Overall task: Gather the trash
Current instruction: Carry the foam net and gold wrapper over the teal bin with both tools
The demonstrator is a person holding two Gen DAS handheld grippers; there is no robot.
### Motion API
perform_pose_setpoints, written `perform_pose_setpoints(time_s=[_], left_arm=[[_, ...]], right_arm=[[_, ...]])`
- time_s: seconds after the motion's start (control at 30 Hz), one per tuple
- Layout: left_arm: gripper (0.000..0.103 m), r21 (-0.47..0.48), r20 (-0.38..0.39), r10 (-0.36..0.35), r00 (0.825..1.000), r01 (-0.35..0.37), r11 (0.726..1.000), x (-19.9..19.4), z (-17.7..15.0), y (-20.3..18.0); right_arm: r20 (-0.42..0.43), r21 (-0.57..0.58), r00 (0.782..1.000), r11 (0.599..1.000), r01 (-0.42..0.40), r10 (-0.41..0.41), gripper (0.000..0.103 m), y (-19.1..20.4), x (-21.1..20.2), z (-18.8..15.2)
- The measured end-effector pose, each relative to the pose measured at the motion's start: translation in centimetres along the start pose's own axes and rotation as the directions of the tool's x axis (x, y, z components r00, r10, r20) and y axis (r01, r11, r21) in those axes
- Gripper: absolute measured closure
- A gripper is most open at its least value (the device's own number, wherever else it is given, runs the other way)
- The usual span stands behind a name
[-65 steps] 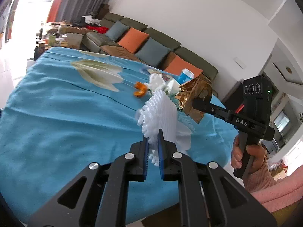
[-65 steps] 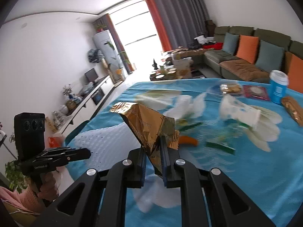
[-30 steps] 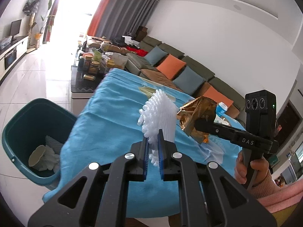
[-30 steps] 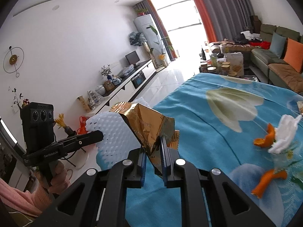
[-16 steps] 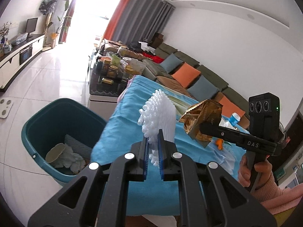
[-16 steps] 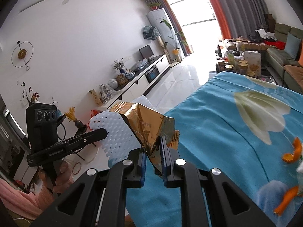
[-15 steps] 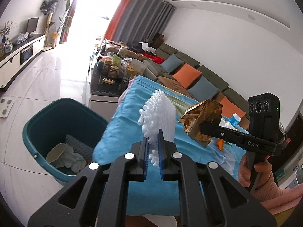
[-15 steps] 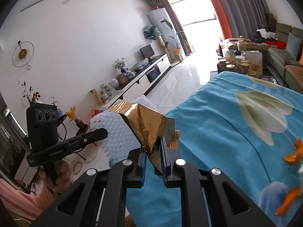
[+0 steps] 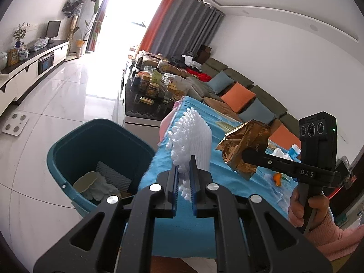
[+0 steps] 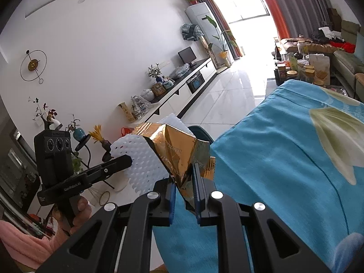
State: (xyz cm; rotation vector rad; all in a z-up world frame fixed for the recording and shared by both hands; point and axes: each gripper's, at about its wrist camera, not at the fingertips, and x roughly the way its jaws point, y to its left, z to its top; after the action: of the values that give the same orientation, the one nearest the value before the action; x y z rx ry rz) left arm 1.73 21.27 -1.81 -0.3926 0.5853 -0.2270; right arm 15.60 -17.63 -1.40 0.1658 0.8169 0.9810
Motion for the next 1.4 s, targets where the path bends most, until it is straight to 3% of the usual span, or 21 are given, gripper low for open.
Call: perform_pose_setpoints(time_s=[0.7, 1.4], left_arm=[[0.094, -0.067, 0.020, 0.095, 0.995, -0.094, 0.993, -0.8, 0.3, 2.9], [0.094, -0.126, 0.001, 0.170, 0.985, -0.168, 0.978, -0.4, 0.1, 5.8]], right_arm=[[-0.047, 0.020, 0.994, 0.995, -0.094, 0.095, 0.090, 1.0, 4.5, 2.0], [-0.101, 0.027, 0.987, 0.992, -0.123, 0.125, 0.089, 1.8, 9.0, 3.4]])
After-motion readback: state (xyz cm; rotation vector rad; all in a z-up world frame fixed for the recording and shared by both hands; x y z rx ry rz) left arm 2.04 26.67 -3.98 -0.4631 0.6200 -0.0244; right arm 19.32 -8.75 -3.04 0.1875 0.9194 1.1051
